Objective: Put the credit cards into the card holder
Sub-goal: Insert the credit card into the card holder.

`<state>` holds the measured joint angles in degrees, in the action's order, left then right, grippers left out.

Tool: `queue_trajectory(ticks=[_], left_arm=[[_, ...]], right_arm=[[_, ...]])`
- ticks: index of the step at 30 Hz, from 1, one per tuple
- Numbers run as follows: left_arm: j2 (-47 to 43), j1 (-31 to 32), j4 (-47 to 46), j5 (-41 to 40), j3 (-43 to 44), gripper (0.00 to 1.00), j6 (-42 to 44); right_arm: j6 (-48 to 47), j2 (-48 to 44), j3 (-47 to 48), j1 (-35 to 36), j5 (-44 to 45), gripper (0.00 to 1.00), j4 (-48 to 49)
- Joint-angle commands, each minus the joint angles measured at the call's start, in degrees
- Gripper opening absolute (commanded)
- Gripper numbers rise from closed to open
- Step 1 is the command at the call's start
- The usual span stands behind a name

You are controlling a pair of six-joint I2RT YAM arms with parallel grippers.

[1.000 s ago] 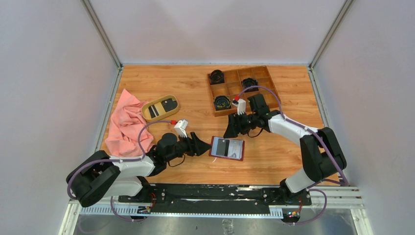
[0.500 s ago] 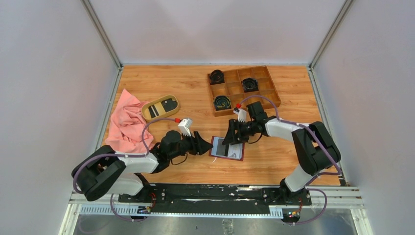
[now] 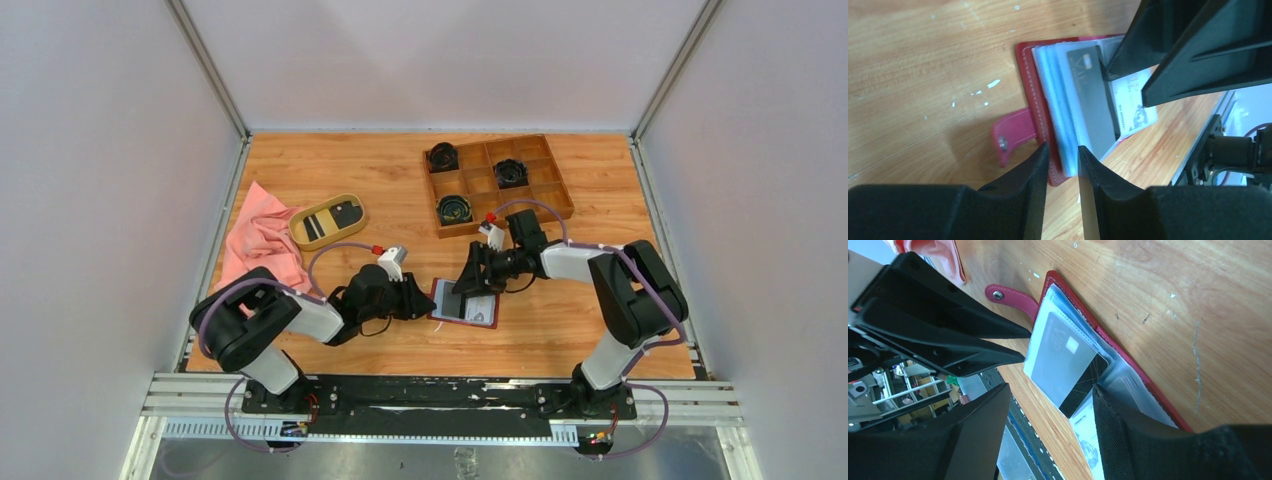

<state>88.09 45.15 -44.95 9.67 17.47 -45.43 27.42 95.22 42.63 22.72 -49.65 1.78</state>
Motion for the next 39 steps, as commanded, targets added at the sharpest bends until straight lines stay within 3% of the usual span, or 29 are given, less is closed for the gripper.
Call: queue_trajectory(ticks=[1,14,19,29,39], left_arm=[[3.17,0.29,-1.94,-0.07,1.01,0.32,0.7],[5.56,0.29,-7.88,2.04,0.16,0.33,-1.24],[3.7,0.29,-11.76,1.73,-1.81,0.39,-2.45],[-2.66,0.29,-9.11,0.51,-2.71,0.46,-2.18],[0.31,0.29,-9.23,1.52,-1.18,0.46,-3.04]], right_arm=[[2.15,2.3,-1.5,-1.25,-0.82,0.65,1.12],[4.59,3.93,-1.69,-1.27,-3.71,0.65,4.37],[4.44,5.47,-1.59,-2.03,-3.5,0.65,4.28],[4.09,7.2,-1.08,-2.85,-3.79,0.64,3.85],[3.71,8.18,-0.8,-3.13,-3.96,0.64,3.43]])
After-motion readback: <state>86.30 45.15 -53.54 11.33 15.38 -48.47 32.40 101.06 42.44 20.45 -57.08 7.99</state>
